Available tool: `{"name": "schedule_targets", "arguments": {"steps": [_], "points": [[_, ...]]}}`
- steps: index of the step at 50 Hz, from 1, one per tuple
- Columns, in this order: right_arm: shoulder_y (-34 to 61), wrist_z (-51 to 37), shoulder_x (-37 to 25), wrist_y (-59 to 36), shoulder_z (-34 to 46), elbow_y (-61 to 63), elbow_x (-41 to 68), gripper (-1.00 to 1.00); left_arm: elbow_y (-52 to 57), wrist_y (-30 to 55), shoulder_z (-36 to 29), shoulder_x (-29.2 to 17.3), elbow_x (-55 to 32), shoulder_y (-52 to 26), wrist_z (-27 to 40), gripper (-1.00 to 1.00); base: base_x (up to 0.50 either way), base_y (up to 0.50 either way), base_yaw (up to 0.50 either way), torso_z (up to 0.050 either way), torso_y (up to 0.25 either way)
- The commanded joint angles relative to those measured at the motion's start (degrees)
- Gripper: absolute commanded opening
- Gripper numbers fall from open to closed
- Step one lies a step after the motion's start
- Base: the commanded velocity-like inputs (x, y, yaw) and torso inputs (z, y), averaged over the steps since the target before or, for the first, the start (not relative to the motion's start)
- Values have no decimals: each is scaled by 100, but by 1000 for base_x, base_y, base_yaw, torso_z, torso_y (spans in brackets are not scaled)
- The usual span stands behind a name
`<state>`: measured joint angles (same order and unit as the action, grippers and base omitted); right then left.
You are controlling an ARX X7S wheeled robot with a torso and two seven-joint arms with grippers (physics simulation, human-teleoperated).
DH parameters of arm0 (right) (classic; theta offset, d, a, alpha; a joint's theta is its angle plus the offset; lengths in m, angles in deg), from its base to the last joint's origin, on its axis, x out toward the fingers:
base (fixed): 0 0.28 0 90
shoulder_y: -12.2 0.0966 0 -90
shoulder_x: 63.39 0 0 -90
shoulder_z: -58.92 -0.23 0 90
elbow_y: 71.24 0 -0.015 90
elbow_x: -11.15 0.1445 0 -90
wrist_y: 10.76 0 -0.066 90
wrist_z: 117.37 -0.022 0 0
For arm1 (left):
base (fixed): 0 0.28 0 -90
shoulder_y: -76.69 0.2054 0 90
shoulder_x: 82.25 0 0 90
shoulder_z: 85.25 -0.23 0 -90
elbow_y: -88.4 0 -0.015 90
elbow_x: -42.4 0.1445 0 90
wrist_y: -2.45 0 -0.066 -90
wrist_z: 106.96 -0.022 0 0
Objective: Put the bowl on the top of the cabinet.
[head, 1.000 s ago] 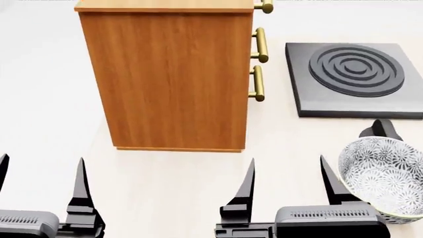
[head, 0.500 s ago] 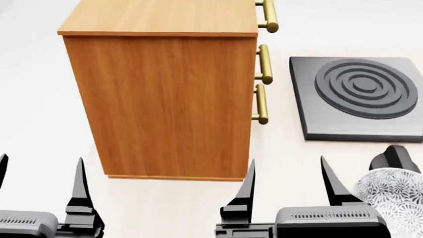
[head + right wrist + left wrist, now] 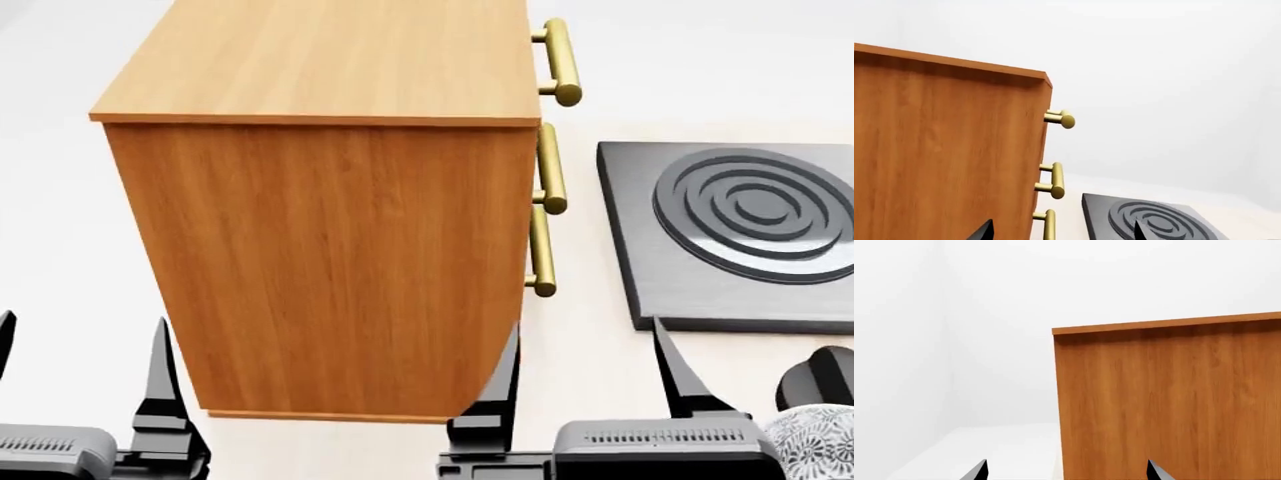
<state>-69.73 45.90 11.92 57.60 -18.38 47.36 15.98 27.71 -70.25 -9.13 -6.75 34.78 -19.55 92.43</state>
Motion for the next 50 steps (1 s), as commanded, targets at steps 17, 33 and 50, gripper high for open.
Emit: {"name": "schedule_targets", "arguments": {"steps": [17, 33, 50], "points": [[185, 9, -564, -1857, -39, 1293, -248, 100, -98, -92, -19, -43, -79, -5, 69, 100, 0, 0, 0, 0, 0], [390, 665, -1085, -4037, -924, 2640, 592, 100, -198, -96, -130, -50, -38, -92, 102, 100, 0, 0, 0, 0, 0], [-219, -2512, -3613, -4222, -1500, 3124, 4760, 100, -391, -246, -162, -40, -87, -77, 132, 100, 0, 0, 0, 0, 0]]}}
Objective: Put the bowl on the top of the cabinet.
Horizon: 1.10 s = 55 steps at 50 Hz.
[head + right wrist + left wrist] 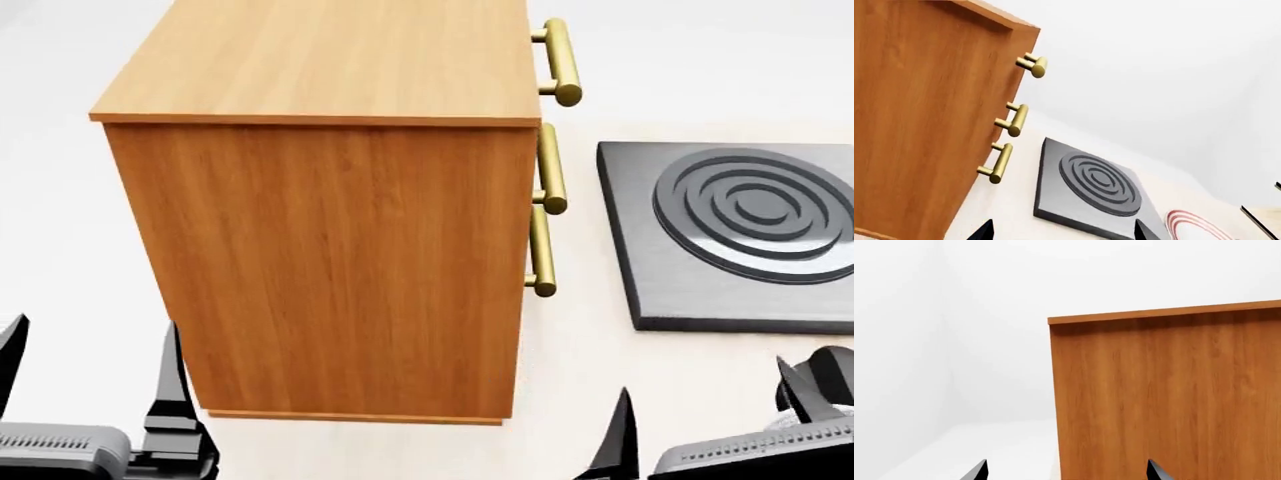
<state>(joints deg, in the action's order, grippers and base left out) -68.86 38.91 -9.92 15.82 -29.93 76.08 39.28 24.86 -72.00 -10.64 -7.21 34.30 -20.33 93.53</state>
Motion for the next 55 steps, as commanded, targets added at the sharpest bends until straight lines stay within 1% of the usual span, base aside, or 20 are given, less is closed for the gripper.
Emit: {"name": "schedule_targets", "arguments": {"steps": [1, 4, 10, 14, 20, 22, 31, 37, 55], "points": [[-383, -1918, -1523, 41, -381, 253, 2559, 100, -88, -55, -15, 4, -45, -3, 23, 100, 0, 0, 0, 0, 0], [-835, -2077, -1759, 356, -504, 242, 2634, 100, -47, -40, -18, -19, -37, 4, 37, 100, 0, 0, 0, 0, 0], [-1658, -2183, -2019, 814, -833, 235, 2581, 100, 5, -2, -32, -41, -20, -1, 71, 100, 0, 0, 0, 0, 0], [-2312, -2598, -2460, 1352, -931, 254, 2734, 100, 57, 38, -75, -44, -1, -10, 88, 100, 0, 0, 0, 0, 0], [-3139, -2689, -2576, 1734, -1157, 234, 2502, 100, 77, 73, -93, -67, 10, -24, 107, 100, 0, 0, 0, 0, 0], [-3260, -2755, -2655, 1847, -1197, 242, 2555, 100, 112, 110, -105, -73, 9, -27, 115, 100, 0, 0, 0, 0, 0], [-3337, -2826, -2738, 2074, -962, 175, 2444, 100, 192, 157, -114, -109, 19, -18, 157, 100, 0, 0, 0, 0, 0], [-3177, -2768, -2679, 2117, -615, 80, 2290, 100, 193, 140, -129, -131, 30, -8, 172, 100, 0, 0, 0, 0, 0], [-2954, -2368, -2477, 2304, -66, -573, 1879, 100, 171, 131, -173, -148, 26, -15, 213, 100, 0, 0, 0, 0, 0]]}}
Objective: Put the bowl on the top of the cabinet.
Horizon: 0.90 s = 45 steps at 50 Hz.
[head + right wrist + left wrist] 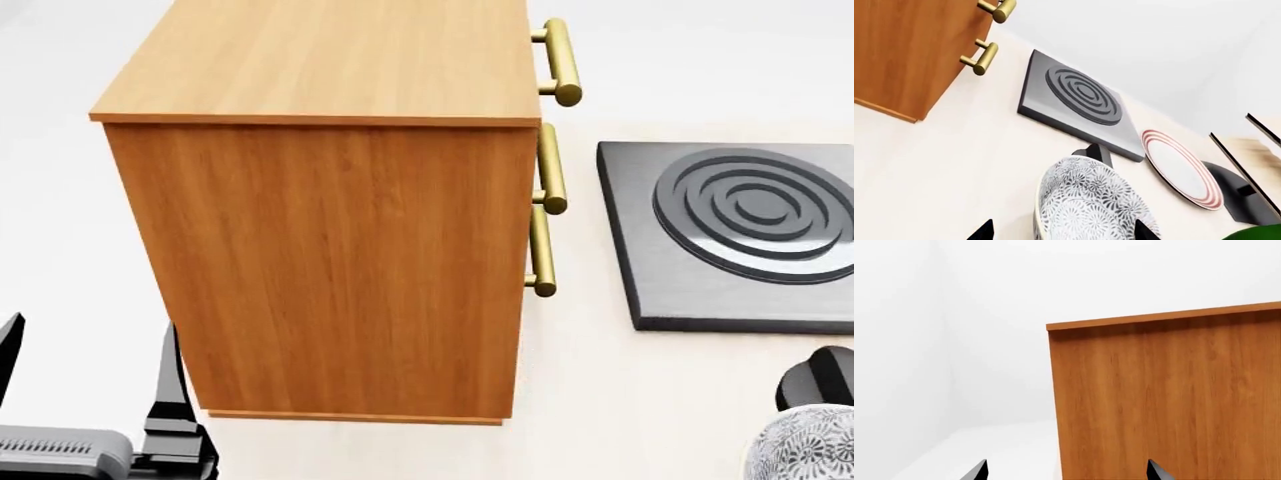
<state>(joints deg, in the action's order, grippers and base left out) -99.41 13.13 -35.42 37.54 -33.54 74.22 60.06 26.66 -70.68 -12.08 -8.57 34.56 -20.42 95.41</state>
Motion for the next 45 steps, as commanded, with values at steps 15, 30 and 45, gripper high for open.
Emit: {"name": "schedule_targets", "arguments": {"steps": [15, 30, 45], "points": [[326, 361, 84, 87, 504, -578, -279, 100, 61, 31, -77, -40, 5, -2, 70, 100, 0, 0, 0, 0, 0], [583, 513, 116, 77, 643, -794, -350, 100, 69, 48, -85, -67, -16, -17, 97, 100, 0, 0, 0, 0, 0], [749, 715, 195, 127, 793, -1073, -429, 100, 62, 41, -124, -82, -19, -24, 131, 100, 0, 0, 0, 0, 0]]}}
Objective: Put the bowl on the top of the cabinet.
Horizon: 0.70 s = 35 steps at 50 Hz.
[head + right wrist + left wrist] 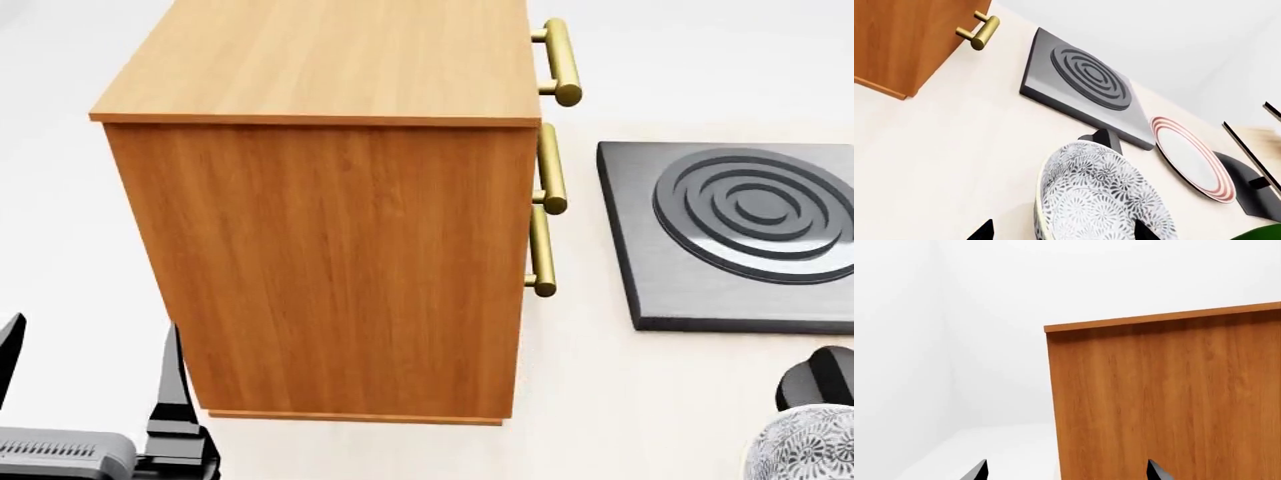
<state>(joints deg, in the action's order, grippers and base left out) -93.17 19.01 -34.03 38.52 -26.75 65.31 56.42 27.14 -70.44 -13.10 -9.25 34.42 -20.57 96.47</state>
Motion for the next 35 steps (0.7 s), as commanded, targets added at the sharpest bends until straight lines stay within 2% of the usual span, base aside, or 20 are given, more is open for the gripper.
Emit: {"name": "schedule_targets", "arguments": {"steps": [1, 35], "points": [[124, 134, 60, 37, 119, -190, -74, 100, 6, 7, -23, -15, -6, -6, 27, 100, 0, 0, 0, 0, 0], [181, 284, 206, 199, 251, -569, -262, 100, 70, 63, -86, -64, -46, -34, 94, 100, 0, 0, 0, 0, 0]]}}
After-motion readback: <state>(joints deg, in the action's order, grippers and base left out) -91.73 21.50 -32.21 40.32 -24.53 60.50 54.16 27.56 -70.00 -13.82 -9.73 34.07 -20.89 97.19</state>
